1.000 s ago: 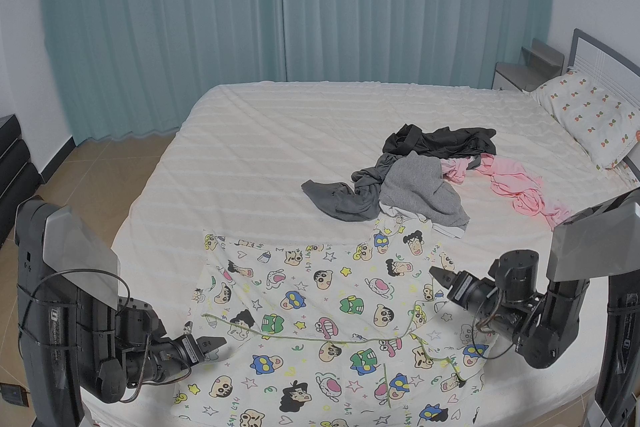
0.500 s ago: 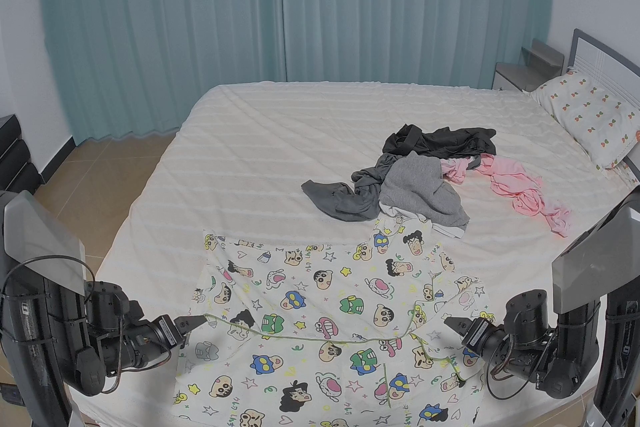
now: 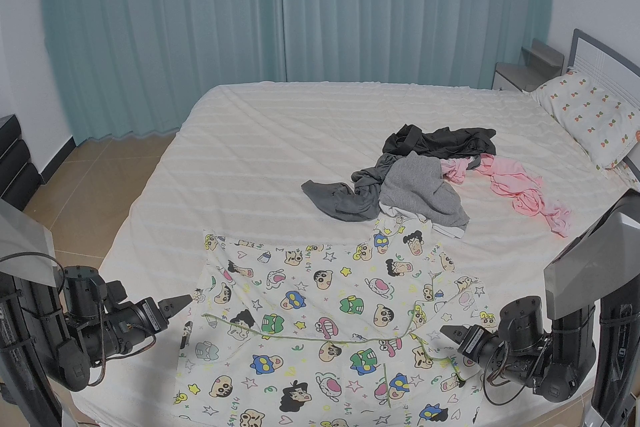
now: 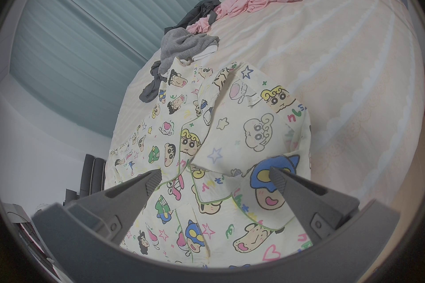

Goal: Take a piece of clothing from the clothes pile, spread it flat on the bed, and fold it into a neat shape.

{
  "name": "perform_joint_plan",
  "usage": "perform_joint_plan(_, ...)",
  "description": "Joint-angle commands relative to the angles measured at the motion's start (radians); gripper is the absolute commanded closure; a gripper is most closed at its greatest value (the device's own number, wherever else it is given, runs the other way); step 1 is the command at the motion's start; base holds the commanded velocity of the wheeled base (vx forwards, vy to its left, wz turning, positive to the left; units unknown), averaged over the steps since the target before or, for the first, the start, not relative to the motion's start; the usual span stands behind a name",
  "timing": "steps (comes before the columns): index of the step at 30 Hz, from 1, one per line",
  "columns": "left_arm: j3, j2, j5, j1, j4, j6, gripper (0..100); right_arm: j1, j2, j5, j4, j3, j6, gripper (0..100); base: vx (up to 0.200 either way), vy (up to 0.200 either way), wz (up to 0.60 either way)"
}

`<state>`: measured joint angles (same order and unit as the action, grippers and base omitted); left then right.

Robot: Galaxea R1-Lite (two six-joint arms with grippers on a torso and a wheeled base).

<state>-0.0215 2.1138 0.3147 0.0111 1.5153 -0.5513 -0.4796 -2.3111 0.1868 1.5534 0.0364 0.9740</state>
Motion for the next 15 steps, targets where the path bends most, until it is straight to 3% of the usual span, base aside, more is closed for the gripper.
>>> perform_joint_plan(1, -0.069, 0.212, 0.113, 0.11, -0.009, 0.03, 0, -0.005, -0.007, 0.003, 0.013, -0.001, 0.0, 0, 0.0, 0.0, 0.0)
perform_joint_plan(6, -0.015, 0.272, 0.121, 0.119, -0.004, 0.191, 0, -0.011, -0.011, 0.005, 0.013, 0.0, -0.003, 0, 0.0, 0.0, 0.0)
perform_joint_plan(11, 0.017, 0.272, 0.119, 0.116, 0.009, 0.185, 0, -0.03, -0.011, 0.008, 0.013, -0.001, -0.003, 0, 0.0, 0.0, 0.0)
perform_joint_plan(15, 0.02, 0.265, 0.112, 0.101, 0.011, 0.119, 0, -0.05, -0.013, 0.011, 0.013, -0.003, -0.003, 0, 0.0, 0.0, 0.0)
